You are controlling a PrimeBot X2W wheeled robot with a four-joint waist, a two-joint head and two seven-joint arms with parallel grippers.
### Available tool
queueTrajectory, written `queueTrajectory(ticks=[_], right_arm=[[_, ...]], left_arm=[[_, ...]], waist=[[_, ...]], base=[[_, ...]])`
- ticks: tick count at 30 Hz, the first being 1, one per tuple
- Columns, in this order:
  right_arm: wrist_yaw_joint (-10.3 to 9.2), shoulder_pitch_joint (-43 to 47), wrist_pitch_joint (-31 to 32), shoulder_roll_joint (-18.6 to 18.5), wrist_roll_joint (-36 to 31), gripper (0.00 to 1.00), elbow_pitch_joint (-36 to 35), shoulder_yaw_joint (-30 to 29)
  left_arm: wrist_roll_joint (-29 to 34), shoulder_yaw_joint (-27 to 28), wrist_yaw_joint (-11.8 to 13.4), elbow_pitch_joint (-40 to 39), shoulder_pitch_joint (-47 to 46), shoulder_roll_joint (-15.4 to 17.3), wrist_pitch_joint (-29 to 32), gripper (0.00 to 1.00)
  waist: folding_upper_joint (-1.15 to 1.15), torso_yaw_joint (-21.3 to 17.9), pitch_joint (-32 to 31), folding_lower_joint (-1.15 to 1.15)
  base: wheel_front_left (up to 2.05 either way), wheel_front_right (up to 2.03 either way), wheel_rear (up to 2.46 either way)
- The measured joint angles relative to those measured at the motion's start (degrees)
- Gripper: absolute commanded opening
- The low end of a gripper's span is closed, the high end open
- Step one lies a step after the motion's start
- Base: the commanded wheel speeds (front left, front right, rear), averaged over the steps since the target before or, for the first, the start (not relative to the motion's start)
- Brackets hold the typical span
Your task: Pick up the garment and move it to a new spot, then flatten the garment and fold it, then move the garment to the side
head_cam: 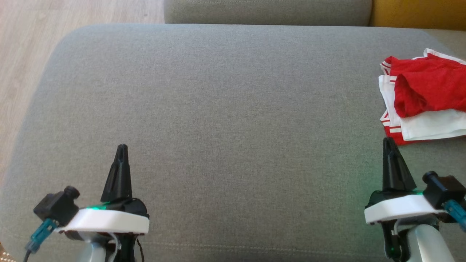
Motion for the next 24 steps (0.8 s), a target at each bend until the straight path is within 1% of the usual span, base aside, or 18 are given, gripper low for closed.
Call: queueTrajectory(ticks=[24], right_arm=[[0.00, 0.0, 3.7, 0.0, 16.9, 0.00, 0.3, -0.7]], left_arm=[[-12.7, 1.3, -0.1, 2.5, -0.1, 0.3, 3.4, 0.00]], waist=[[0.00, -1.3, -1.1, 0.00]], base=[[0.00, 0.00, 0.00]])
